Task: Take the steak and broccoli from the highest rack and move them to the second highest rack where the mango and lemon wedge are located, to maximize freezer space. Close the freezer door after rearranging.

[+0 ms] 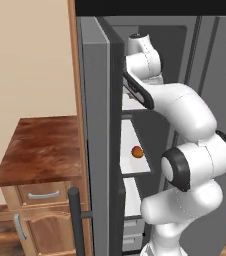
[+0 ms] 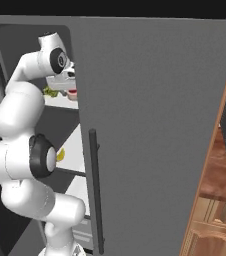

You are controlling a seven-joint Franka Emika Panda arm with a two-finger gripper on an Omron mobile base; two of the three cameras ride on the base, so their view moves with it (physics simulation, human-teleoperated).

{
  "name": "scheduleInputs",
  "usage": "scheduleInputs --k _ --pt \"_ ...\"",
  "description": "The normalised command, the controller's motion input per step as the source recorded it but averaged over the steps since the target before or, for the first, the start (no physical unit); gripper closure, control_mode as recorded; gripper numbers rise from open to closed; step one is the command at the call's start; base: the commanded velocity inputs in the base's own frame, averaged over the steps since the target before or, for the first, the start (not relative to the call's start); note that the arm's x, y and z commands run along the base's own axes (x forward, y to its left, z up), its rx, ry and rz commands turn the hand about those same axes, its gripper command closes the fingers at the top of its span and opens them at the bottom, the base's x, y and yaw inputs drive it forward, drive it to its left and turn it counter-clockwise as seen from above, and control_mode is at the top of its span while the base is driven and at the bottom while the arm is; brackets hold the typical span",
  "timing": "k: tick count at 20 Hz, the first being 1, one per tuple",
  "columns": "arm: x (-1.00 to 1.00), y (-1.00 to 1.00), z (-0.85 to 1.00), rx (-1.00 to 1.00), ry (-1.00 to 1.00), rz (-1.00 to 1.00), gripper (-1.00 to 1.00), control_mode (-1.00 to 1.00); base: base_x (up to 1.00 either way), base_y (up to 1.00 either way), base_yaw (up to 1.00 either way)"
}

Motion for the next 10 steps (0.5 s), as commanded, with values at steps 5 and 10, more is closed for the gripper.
scheduleInputs --k 5,10 --pt "-0.53 0.03 -0.16 0.00 -0.31 0.24 1.00 -1.00 0.00 0.00 0.00" --pt "-0.74 0.00 0.10 0.03 -0.31 0.21 1.00 -1.00 0.00 0.00 0.00"
